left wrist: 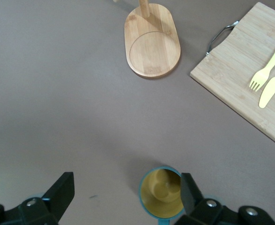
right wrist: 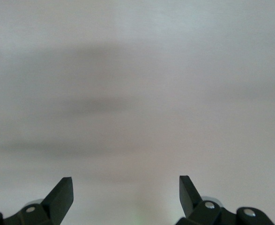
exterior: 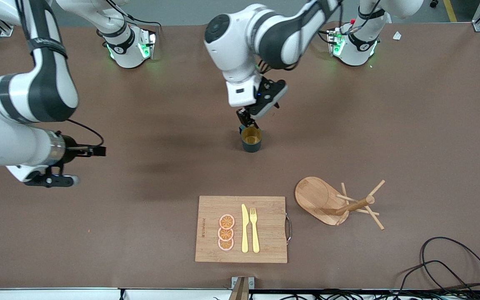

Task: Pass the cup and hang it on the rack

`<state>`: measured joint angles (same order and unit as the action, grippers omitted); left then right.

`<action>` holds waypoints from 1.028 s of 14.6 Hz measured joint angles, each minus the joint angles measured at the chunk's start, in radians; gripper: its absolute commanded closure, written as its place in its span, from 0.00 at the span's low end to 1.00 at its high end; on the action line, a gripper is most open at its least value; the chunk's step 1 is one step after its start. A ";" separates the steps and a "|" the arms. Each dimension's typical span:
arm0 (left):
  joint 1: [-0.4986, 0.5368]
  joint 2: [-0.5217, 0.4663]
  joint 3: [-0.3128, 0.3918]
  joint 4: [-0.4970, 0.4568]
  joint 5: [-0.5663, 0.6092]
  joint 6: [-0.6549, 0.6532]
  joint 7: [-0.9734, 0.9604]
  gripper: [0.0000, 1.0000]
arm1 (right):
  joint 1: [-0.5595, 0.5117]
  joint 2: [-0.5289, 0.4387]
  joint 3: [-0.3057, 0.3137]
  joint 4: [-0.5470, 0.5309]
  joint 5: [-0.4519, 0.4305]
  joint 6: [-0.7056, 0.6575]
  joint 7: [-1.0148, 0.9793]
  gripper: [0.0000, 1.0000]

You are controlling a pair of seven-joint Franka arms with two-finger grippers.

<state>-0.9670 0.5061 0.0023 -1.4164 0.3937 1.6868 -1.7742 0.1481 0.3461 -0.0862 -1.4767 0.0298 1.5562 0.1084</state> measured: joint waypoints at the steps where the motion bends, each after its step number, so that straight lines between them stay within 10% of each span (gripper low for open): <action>1: -0.033 0.034 0.000 0.001 0.032 0.012 -0.047 0.00 | -0.009 -0.019 0.000 -0.016 -0.018 0.000 -0.002 0.00; 15: -0.234 0.342 0.002 0.029 0.297 0.102 -0.434 0.00 | -0.110 -0.287 0.002 -0.268 -0.046 0.102 -0.115 0.00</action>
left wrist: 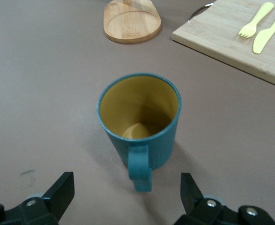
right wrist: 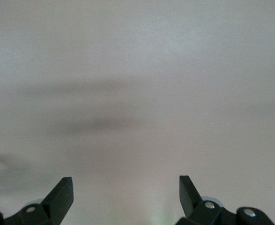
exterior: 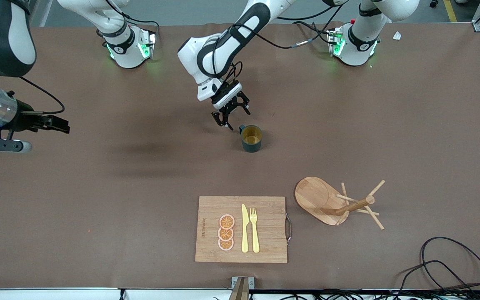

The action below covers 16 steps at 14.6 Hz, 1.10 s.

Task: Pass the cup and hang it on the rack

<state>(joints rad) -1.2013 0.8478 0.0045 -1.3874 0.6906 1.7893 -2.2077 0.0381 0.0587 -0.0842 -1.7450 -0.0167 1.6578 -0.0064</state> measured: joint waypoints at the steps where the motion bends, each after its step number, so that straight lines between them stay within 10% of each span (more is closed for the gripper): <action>1: 0.000 0.006 0.002 0.001 0.002 0.005 -0.004 0.00 | -0.020 -0.005 0.000 0.003 0.000 -0.001 -0.020 0.00; 16: 0.005 0.113 0.033 0.004 0.071 0.058 -0.077 0.05 | -0.058 0.049 0.016 0.229 0.024 -0.199 -0.041 0.00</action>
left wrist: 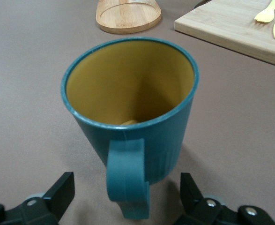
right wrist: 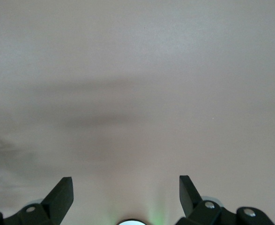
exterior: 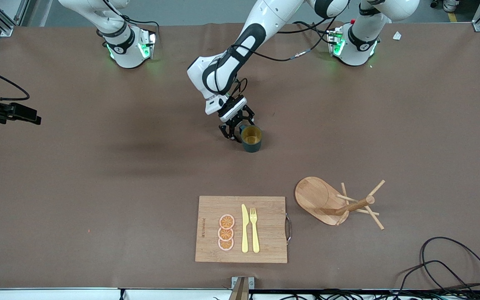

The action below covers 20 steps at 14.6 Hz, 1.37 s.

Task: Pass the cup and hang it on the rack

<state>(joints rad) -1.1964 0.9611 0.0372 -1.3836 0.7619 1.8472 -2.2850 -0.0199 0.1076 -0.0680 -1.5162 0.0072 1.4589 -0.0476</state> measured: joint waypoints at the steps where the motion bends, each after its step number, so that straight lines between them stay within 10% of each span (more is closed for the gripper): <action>1: 0.000 0.000 0.000 0.001 0.002 0.000 0.000 0.06 | 0.000 0.000 0.000 0.000 0.002 -0.005 0.000 0.00; 5: 0.000 0.000 0.000 0.005 0.004 0.000 0.005 0.21 | 0.000 -0.020 0.001 -0.007 0.005 -0.013 0.000 0.00; 14: -0.001 0.000 0.000 0.014 0.004 0.000 0.064 0.97 | 0.023 -0.168 0.006 -0.140 0.002 0.020 0.000 0.00; 20: 0.015 -0.018 0.000 0.034 -0.007 0.000 0.100 1.00 | 0.024 -0.222 0.005 -0.157 -0.007 0.017 0.000 0.00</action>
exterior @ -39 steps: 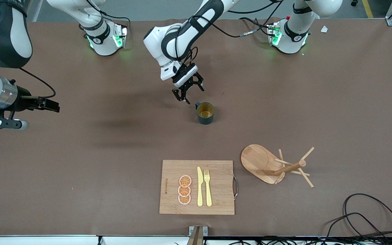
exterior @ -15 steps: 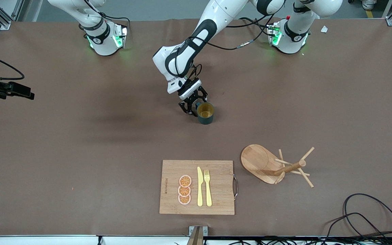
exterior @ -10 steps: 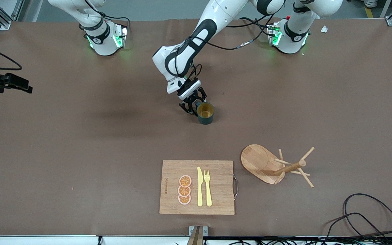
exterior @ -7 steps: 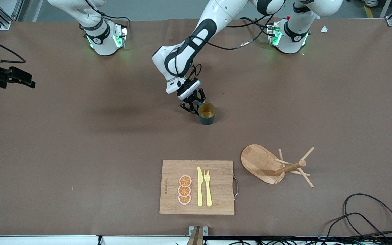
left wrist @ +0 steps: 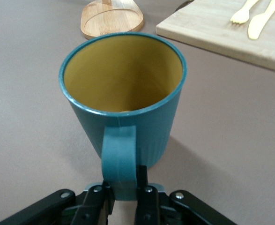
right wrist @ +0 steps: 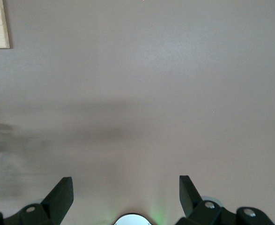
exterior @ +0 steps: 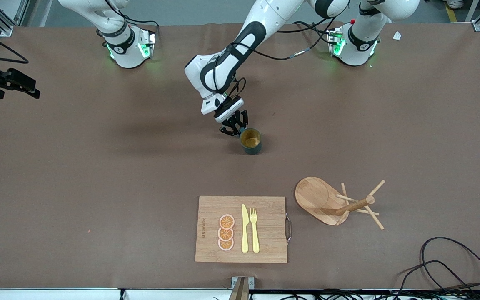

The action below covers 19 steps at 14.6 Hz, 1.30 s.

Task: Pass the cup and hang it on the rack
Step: 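Lift the mug with the left gripper toward the wooden rack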

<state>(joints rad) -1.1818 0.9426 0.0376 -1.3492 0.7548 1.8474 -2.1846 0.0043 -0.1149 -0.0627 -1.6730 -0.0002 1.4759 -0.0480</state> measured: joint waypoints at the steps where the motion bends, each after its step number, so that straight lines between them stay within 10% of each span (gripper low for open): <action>1: 0.013 -0.014 0.000 0.006 -0.018 0.000 0.007 1.00 | 0.000 -0.008 0.000 0.000 0.000 -0.004 0.000 0.00; 19: 0.263 -0.355 -0.002 0.082 -0.670 0.199 0.310 1.00 | 0.001 0.045 -0.024 0.146 0.008 -0.088 0.001 0.00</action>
<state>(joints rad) -0.9185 0.5880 0.0361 -1.2674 0.0846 2.0461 -1.8745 0.0052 -0.0697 -0.0867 -1.5275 0.0081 1.3875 -0.0466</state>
